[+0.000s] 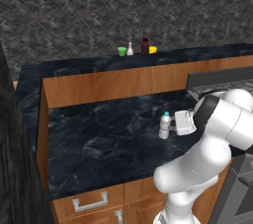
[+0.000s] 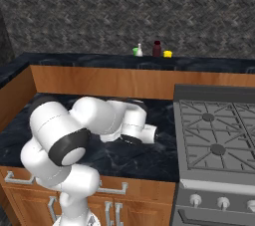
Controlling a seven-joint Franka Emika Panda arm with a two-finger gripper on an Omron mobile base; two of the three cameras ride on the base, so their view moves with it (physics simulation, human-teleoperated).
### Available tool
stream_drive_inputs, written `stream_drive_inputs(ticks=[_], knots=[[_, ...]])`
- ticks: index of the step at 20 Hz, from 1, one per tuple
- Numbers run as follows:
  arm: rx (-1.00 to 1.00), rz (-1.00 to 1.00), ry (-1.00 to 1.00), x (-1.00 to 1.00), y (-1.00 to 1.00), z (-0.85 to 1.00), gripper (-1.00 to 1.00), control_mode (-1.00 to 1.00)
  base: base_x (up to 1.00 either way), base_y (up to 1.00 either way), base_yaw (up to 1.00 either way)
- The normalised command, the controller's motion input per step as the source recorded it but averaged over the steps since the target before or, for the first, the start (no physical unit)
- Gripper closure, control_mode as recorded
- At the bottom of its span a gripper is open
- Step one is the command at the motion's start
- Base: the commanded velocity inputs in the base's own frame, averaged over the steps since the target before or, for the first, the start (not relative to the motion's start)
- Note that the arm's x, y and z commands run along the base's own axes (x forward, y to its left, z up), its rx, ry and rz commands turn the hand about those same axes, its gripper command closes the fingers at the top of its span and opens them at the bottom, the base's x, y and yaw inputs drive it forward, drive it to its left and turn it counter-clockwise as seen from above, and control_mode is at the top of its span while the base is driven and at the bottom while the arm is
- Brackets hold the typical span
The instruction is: Place the drinks on the dining counter in a tight cluster.
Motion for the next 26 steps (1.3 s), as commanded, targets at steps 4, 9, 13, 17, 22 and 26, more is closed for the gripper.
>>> stream_drive_inputs(ticks=[4, 9, 13, 17, 22, 26], knots=[[0.00, -0.03, 0.00, 0.00, 0.07, 0.00, -1.00, -1.00, 0.00, 0.00, 0.00], [0.00, -0.03, 0.01, 0.05, 0.11, 0.00, -1.00, -1.00, 0.00, 0.00, 0.00], [0.00, -0.02, 0.01, 0.09, 0.09, 0.00, -1.00, -1.00, 0.00, 0.00, 0.00], [0.00, -0.02, 0.02, 0.09, 0.06, 0.00, -1.00, -1.00, 0.00, 0.00, 0.00], [0.00, -0.03, 0.01, 0.01, 0.06, 0.00, 1.00, -1.00, 0.00, 0.00, 0.00], [0.00, -0.02, 0.02, 0.00, 0.00, 0.00, 1.00, -1.00, 0.00, 0.00, 0.00]])
